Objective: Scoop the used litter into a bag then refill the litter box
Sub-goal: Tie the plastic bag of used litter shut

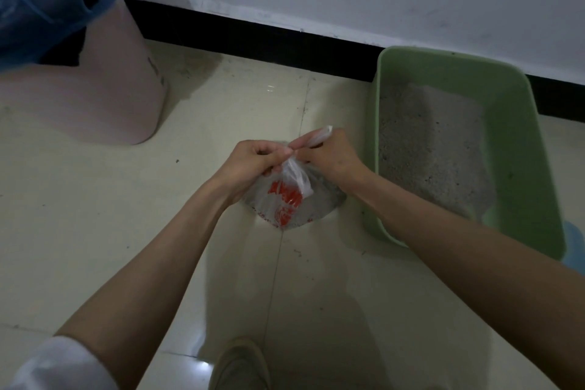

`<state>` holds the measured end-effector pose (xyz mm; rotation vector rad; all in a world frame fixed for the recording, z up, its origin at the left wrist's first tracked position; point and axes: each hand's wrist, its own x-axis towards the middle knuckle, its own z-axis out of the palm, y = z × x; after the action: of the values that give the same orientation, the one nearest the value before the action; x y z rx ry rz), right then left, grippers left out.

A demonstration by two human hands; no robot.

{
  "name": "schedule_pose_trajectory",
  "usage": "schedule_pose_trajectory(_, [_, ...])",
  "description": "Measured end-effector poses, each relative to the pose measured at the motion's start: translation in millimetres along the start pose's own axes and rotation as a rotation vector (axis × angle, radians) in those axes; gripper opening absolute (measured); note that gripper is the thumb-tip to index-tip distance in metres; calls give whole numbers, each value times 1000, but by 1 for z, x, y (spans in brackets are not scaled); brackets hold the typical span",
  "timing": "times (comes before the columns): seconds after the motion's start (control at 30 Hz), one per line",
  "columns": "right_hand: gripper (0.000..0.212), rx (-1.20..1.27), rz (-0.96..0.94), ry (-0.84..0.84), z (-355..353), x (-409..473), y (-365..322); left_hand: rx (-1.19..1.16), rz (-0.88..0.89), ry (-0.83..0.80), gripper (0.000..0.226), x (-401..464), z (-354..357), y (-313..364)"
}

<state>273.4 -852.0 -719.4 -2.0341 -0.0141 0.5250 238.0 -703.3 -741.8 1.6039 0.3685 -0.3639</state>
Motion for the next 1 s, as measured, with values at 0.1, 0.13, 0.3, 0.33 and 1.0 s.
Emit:
schedule_pose_trajectory(0.1, [13,-41,-21,38,-1,0,2,-30,-20,104,12,3,2,-1])
schedule_pose_trajectory(0.13, [13,-62,-22,39,-2,-1,3,-46,-29,137,11,3,4,-2])
schedule_pose_trajectory(0.3, [7,-217,-31,-18,-4,-11,19,158,6,272,23,3,1,-18])
schedule_pose_trajectory(0.33, [5,-214,-24,-23,-8,-14,22,182,1,291,23,2,-3,-20])
schedule_pose_trajectory(1.0, [74,-1254,-365,-307,-56,-23,35,1405,439,-106,21,10,10,-9])
